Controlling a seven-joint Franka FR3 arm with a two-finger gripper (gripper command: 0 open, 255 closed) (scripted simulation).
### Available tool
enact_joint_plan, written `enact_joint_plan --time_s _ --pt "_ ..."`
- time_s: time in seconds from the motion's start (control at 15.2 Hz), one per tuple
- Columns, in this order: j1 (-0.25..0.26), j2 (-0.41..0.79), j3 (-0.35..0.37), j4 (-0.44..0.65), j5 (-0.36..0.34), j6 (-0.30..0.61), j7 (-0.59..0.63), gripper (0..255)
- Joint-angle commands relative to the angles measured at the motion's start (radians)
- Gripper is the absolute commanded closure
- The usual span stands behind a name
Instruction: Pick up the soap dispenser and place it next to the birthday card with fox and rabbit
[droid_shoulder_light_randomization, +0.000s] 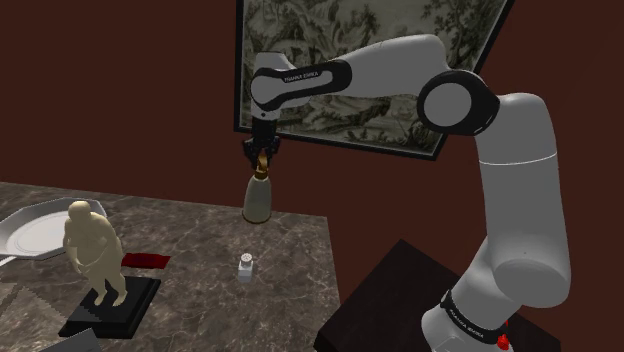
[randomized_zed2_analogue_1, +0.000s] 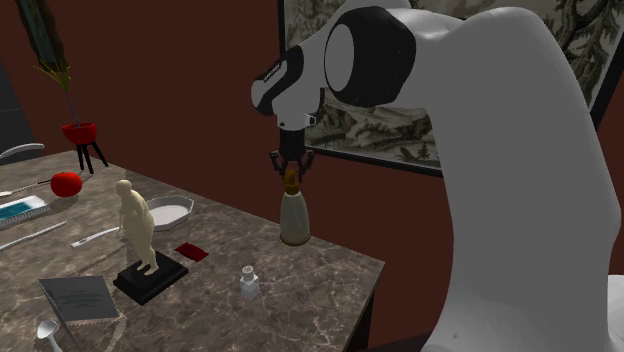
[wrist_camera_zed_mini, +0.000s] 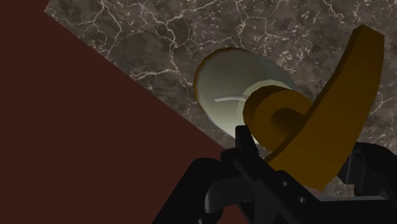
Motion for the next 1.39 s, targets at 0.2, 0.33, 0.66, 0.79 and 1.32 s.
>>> enact_joint_plan --time_s 0.2,0.33,0.66,0.79,1.32 --pt "0.000 -0.021 0.001 0.038 0.000 -0.059 0.002 255" --pt "0.000 -0.027 0.001 0.057 0.001 -0.083 0.002 255" --pt "0.000 -0.036 0.001 0.109 0.001 -0.145 0.004 255" --pt "0.001 -0.038 0.001 0.133 0.001 -0.171 0.005 255" --pt "0.002 -0.033 0.002 0.248 0.000 -0.281 0.008 255"
